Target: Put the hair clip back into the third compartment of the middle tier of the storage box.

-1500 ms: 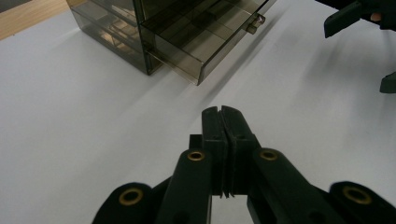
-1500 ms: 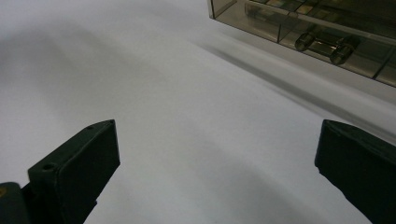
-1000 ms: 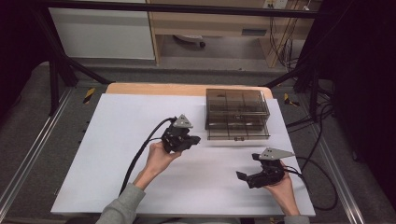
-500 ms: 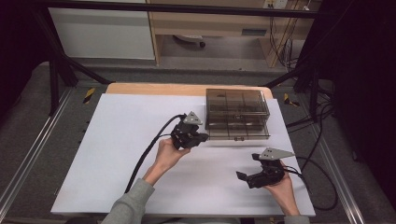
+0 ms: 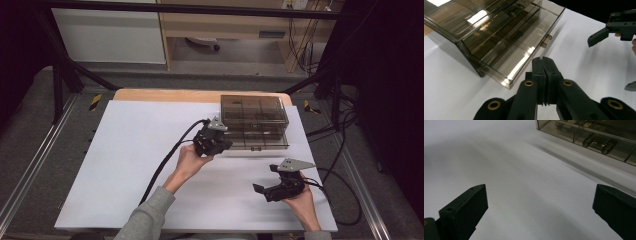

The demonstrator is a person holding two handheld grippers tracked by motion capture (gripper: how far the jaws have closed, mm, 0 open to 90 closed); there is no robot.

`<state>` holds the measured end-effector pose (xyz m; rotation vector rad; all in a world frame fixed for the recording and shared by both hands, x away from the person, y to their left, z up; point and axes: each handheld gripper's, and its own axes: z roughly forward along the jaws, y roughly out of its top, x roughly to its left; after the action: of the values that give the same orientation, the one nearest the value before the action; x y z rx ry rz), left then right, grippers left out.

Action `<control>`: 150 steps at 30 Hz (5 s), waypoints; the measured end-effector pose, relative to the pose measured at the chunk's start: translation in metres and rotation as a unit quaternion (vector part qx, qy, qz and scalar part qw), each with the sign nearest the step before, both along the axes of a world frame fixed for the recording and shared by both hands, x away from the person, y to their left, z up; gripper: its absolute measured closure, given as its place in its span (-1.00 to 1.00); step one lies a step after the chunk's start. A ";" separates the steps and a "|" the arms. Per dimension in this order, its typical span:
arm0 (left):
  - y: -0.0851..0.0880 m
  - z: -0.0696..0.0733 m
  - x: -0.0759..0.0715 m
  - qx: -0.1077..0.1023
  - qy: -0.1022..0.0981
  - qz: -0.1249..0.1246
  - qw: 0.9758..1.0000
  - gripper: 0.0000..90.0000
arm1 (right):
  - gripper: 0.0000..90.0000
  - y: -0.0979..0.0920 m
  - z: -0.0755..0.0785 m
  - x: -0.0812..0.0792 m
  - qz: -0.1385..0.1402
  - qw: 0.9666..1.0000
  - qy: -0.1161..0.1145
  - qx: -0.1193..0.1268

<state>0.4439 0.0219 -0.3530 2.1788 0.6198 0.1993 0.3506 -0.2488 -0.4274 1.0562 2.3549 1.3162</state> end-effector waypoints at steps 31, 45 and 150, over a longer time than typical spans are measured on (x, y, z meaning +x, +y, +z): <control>-0.048 0.000 0.019 -0.004 -0.003 -0.017 1.000 0.95 | -0.99 0.000 0.000 0.000 0.000 1.000 0.001 0.001; -0.071 -0.001 0.028 -0.004 -0.002 -0.024 1.000 0.95 | -0.99 0.000 0.000 0.000 -0.001 1.000 0.001 0.003; -0.009 0.000 0.021 0.011 -0.032 0.026 0.999 -0.63 | -0.99 0.000 0.000 0.001 -0.004 1.000 0.002 -0.007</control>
<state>0.4645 0.0131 -0.3529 2.1697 0.6417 0.3037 0.3512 -0.2488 -0.4277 1.0641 2.3561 1.2948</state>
